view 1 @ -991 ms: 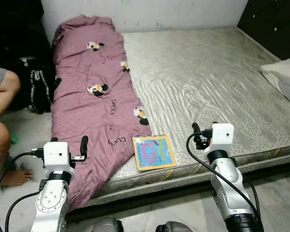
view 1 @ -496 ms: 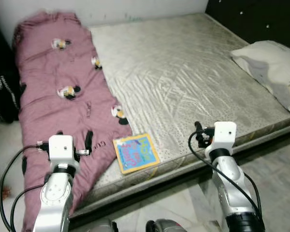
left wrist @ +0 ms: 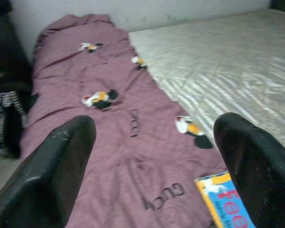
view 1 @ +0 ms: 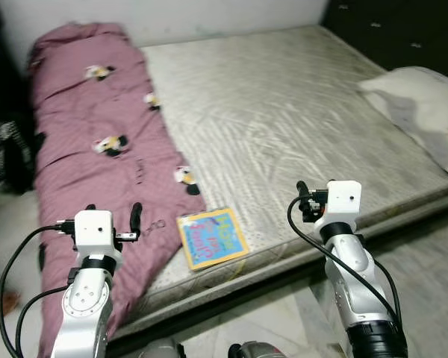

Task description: Clean up the room

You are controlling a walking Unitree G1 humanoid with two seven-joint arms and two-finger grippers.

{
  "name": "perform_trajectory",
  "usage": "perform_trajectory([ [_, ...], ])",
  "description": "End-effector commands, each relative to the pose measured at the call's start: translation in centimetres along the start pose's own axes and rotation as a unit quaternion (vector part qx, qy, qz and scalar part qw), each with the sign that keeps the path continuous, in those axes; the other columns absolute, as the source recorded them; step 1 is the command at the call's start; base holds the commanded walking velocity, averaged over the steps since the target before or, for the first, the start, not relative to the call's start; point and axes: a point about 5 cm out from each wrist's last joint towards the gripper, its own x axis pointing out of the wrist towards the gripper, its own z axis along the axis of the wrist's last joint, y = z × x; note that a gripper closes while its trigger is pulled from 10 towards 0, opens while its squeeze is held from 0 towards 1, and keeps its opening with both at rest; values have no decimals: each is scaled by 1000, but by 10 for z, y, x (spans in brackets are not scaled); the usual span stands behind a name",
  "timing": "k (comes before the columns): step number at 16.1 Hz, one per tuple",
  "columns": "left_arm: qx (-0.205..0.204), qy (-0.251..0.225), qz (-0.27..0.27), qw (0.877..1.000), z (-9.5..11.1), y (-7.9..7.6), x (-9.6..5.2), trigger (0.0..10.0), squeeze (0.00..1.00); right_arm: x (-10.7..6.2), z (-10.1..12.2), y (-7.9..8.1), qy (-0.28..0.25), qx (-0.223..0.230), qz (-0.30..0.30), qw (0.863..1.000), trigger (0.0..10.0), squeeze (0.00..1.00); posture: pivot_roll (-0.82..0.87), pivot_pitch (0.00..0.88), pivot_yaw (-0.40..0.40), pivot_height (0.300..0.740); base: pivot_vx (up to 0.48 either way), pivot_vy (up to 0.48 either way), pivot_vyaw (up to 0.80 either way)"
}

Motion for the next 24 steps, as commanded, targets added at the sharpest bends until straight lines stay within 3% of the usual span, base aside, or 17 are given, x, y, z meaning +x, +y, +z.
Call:
perform_trajectory([
  [1,3,13,-7,1000,-5,0,-1,10000,0,0,-1,-1,4,-3,-1,1000,10000,0,12,14,-12,740,0,0,0],
  [7,7,0,-20,1000,1,-3,1,10000,0,2,17,3,-43,-3,4,999,10000,0,14,26,-19,740,0,0,0],
  [9,29,-41,-30,998,21,-4,5,10000,0,4,21,5,-51,-1,7,999,10000,0,14,28,-18,740,0,0,0],
  [12,33,-63,-49,996,34,-9,7,10000,0,3,19,7,-46,5,9,999,10000,0,20,28,-21,740,0,0,0],
  [16,16,-49,-70,996,28,-18,5,10000,0,1,18,10,-41,17,18,999,10000,0,8,26,-18,740,0,0,0],
  [24,16,-35,-68,997,24,-16,5,10000,0,1,14,14,-33,17,27,999,10000,0,11,30,-18,725,0,0,0],
])
